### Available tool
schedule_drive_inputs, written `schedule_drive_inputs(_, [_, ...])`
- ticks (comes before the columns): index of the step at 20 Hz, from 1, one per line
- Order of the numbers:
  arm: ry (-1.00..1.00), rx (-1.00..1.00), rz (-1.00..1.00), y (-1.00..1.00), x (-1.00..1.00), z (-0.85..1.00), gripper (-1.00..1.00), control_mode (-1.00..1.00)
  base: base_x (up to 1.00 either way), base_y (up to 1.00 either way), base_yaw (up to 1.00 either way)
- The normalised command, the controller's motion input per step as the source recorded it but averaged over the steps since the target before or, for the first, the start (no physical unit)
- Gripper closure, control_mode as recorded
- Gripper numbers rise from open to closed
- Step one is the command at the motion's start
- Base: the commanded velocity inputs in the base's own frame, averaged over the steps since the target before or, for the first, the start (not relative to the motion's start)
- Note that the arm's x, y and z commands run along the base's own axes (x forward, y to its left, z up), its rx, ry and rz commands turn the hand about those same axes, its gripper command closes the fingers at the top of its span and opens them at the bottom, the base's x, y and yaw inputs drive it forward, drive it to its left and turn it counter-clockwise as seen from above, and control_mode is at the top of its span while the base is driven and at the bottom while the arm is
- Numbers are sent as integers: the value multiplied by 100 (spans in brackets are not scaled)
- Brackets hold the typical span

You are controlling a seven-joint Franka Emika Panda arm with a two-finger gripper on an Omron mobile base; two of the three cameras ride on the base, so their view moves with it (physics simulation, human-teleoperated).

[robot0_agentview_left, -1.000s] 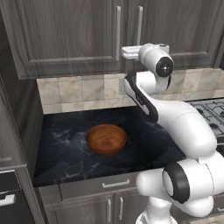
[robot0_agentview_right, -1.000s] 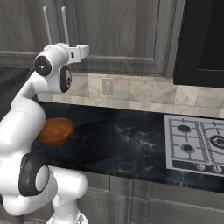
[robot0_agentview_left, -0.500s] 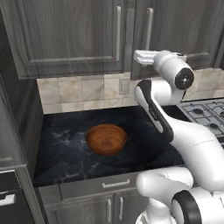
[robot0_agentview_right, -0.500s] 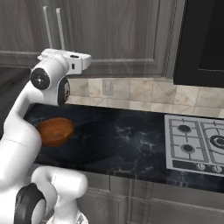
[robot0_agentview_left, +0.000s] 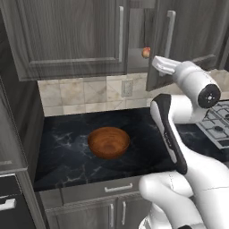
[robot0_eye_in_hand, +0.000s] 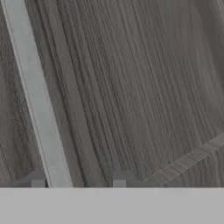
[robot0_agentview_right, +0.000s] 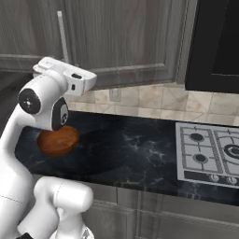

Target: Open the cabinet. Pick the kiwi and peach from the cabinet and place them into the bowl. Then close the cabinet.

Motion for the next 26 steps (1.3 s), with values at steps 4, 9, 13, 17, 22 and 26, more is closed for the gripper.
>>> schedule_drive_inputs(4, [0,23,-6,-100,-92,36,100,-100,0,0,0])
schedule_drive_inputs(9, [0,23,-4,-100,-82,33,100,-100,0,0,0])
schedule_drive_inputs(13, [0,21,-1,-100,-61,16,100,-100,0,0,0])
schedule_drive_inputs(17, [0,6,0,-49,-8,0,100,-100,0,0,0])
schedule_drive_inputs(22, [0,0,0,0,-8,0,-100,-100,0,0,0])
schedule_drive_inputs(26, [0,0,0,0,-92,-15,-100,-100,0,0,0])
